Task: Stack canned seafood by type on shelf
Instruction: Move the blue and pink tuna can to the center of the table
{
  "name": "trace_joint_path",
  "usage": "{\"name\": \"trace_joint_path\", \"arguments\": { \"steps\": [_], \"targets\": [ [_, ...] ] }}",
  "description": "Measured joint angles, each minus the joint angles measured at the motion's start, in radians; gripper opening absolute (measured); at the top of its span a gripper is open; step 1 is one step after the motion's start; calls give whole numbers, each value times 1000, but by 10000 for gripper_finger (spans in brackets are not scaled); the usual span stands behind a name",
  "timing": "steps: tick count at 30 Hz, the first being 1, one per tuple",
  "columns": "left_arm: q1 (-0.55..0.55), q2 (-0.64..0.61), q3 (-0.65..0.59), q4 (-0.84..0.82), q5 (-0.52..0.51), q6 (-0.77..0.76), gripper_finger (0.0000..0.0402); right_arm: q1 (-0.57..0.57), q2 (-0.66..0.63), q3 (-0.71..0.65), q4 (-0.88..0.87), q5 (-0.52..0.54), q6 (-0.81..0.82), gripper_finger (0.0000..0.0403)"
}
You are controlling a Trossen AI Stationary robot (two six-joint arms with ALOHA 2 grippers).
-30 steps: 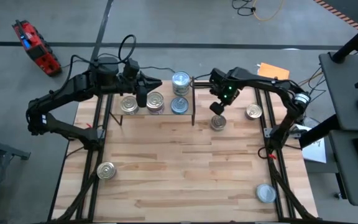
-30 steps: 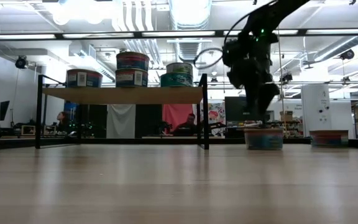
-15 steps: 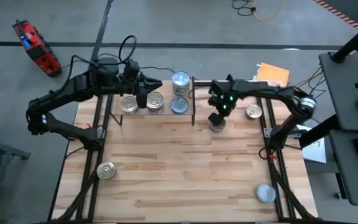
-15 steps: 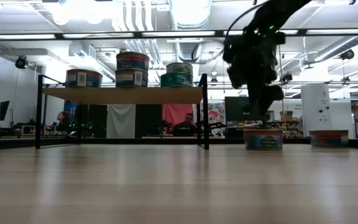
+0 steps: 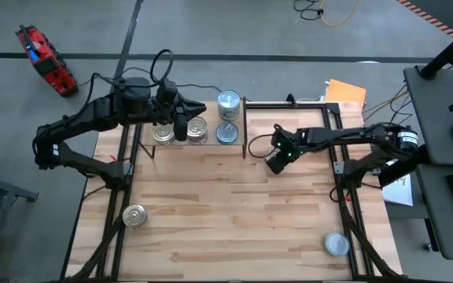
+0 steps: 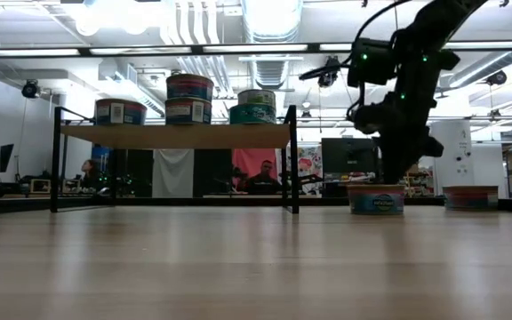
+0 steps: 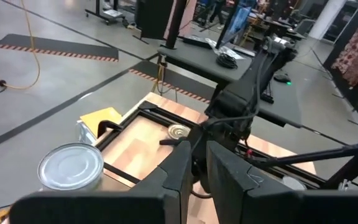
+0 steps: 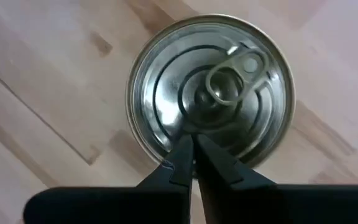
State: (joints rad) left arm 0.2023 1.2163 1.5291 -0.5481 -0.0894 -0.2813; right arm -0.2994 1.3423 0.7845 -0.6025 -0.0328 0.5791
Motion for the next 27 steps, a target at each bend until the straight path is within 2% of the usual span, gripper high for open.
{"name": "trace_joint_path", "arguments": {
  "steps": [4,8,9,11,14,16,20,24,27],
  "targets": [
    [-8,0,0,19,-6,0,36,22,28,-8,51,-46,27,9],
    [-25,0,0,20,-7,-1,36,105,37,5,184,-269,23,9],
    [-30,0,0,17,-7,-2,36,131,33,27,200,-292,23,9],
    [-42,0,0,0,-7,-12,36,170,12,82,182,-262,5,9],
    [-77,0,-1,-42,-7,-30,36,184,-17,156,22,-61,-18,9],
    [-108,0,-9,-56,-8,-46,36,170,-26,187,-86,27,-41,9],
    [-206,0,-43,-55,-69,-83,36,132,-30,167,-226,13,-51,9],
    [-310,-1,-135,-54,-157,-200,36,140,-38,80,-226,-51,14,9],
    [-365,0,-249,14,-196,-298,36,166,-47,29,-225,-88,110,9]
  ]
}}
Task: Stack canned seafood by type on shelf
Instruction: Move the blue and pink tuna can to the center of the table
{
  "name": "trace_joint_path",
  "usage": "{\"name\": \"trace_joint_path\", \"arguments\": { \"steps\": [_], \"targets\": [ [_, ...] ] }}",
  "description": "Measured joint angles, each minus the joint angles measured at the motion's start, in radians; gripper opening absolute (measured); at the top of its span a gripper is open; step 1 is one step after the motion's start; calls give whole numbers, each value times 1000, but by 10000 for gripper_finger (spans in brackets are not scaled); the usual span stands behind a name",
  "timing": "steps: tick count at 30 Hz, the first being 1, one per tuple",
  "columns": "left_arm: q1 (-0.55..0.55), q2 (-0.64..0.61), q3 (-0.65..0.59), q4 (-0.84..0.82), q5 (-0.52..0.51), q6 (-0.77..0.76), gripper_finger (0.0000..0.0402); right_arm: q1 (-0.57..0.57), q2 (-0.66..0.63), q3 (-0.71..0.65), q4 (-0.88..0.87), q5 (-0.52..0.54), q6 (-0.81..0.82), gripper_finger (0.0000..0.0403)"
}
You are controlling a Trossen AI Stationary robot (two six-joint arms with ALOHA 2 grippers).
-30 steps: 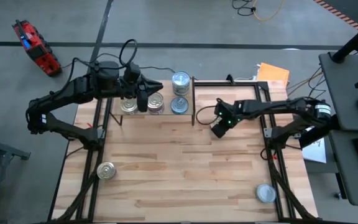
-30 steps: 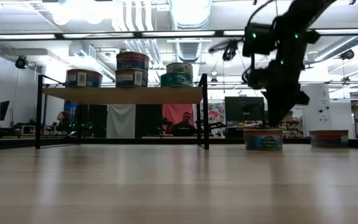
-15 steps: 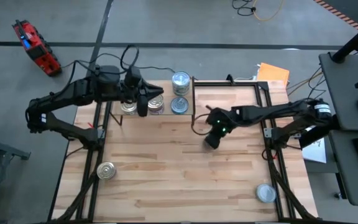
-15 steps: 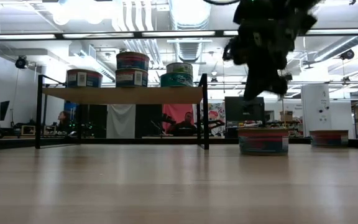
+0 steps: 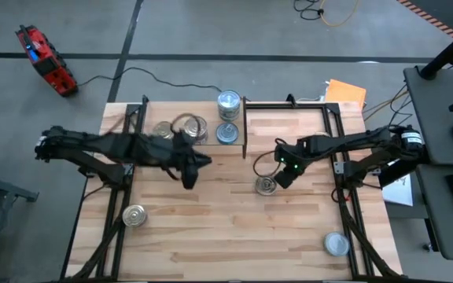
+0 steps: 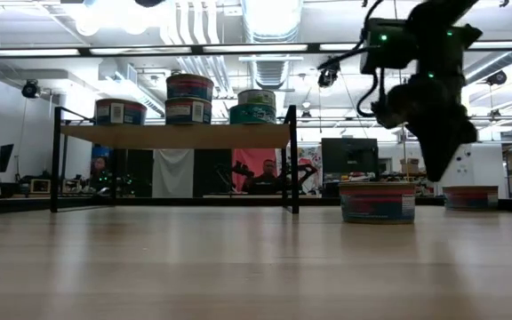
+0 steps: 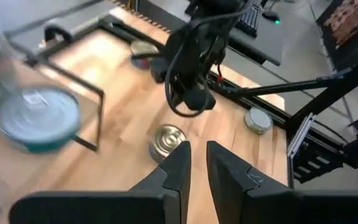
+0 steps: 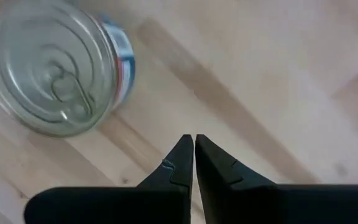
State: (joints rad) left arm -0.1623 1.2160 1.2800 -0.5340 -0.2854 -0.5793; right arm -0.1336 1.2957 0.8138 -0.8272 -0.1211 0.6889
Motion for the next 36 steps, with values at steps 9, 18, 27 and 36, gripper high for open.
{"name": "trace_joint_path", "arguments": {
  "steps": [9,18,27,36],
  "targets": [
    [-53,1,-377,425,-47,-66,35,115,18,-36,251,107,200,9],
    [-184,61,-490,617,-70,-142,3,123,54,-33,294,147,263,9],
    [-244,346,-303,590,-144,-78,0,167,72,-33,407,176,281,9],
    [-236,486,-239,599,-152,-36,0,282,154,-21,510,195,378,9]
  ]
}}
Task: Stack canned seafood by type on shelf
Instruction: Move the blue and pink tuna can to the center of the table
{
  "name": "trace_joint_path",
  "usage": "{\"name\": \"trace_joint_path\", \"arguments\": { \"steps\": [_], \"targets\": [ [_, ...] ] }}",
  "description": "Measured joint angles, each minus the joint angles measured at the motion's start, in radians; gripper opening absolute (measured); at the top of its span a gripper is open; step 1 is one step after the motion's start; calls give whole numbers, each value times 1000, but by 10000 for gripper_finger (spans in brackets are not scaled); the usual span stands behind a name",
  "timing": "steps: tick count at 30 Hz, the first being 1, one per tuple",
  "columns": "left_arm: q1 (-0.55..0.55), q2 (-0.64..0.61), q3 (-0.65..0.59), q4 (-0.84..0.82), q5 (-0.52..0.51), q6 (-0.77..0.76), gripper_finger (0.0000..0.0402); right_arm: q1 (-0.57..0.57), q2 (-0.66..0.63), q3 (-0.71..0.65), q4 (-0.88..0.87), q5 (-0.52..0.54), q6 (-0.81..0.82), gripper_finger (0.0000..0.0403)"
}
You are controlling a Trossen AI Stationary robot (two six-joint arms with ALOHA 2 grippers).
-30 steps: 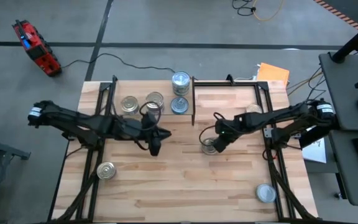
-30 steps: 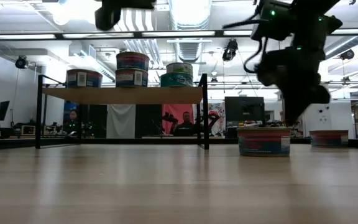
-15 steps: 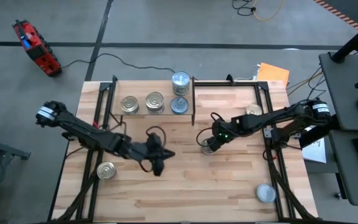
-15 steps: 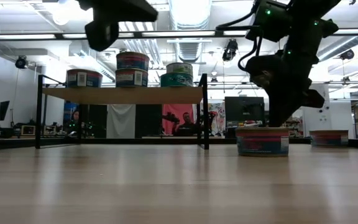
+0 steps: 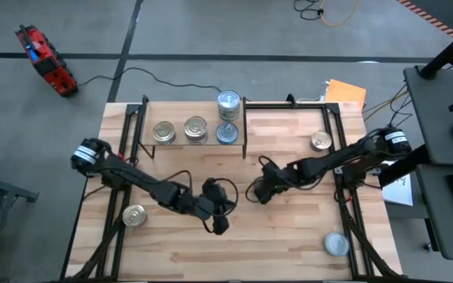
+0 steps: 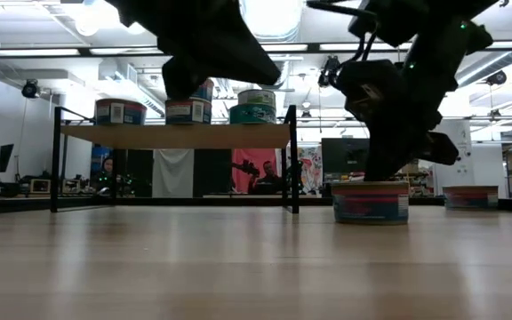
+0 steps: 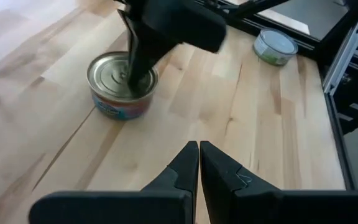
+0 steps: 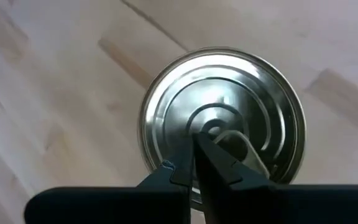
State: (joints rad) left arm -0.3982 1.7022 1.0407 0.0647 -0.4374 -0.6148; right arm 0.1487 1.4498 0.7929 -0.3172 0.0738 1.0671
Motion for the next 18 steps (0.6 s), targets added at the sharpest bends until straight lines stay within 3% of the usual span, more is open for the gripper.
{"name": "trace_joint_path", "arguments": {
  "steps": [10,13,18],
  "targets": [
    [5,32,13,37,-18,69,0,88,67,141,-2,44,58,9],
    [6,72,21,101,-18,134,0,86,63,221,-118,78,50,9],
    [16,188,90,137,-17,210,0,64,45,343,-501,84,-12,9]
  ]
}}
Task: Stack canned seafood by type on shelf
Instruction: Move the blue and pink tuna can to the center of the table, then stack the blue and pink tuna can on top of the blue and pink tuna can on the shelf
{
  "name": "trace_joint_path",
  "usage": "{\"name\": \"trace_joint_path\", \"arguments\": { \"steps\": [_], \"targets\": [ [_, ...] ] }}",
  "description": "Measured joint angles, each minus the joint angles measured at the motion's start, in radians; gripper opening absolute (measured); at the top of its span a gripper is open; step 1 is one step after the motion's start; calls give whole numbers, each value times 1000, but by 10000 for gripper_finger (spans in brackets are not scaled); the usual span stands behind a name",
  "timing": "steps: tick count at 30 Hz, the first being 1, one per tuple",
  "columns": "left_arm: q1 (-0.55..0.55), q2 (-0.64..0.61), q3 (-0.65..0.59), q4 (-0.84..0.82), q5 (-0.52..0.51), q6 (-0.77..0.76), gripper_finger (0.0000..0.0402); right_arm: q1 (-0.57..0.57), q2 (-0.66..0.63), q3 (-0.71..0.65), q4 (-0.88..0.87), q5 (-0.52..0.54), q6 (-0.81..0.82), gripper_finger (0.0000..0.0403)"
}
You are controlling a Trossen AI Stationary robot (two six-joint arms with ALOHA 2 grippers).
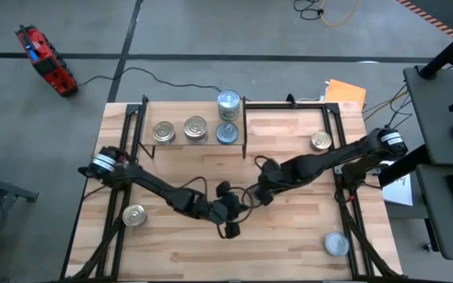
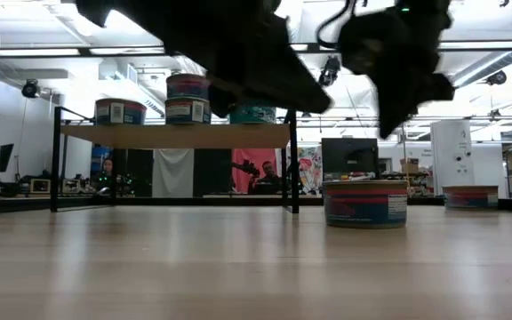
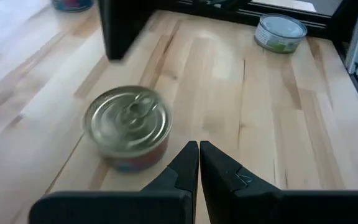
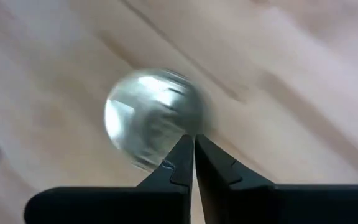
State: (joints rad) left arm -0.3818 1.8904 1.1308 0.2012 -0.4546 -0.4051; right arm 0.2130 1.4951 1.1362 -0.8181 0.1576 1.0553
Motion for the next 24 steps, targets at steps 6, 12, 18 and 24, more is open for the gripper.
{"name": "trace_joint_path", "arguments": {
  "steps": [6,12,18,24],
  "targets": [
    [32,92,98,-3,6,32,0,-9,-62,13,-173,-1,19,9],
    [79,106,109,7,79,91,0,-15,-148,-115,-1,-72,106,9],
    [149,82,88,17,203,141,0,-16,-200,-246,126,-73,187,9],
    [167,103,91,39,259,137,0,-16,-204,-318,188,-60,246,9]
  ]
}}
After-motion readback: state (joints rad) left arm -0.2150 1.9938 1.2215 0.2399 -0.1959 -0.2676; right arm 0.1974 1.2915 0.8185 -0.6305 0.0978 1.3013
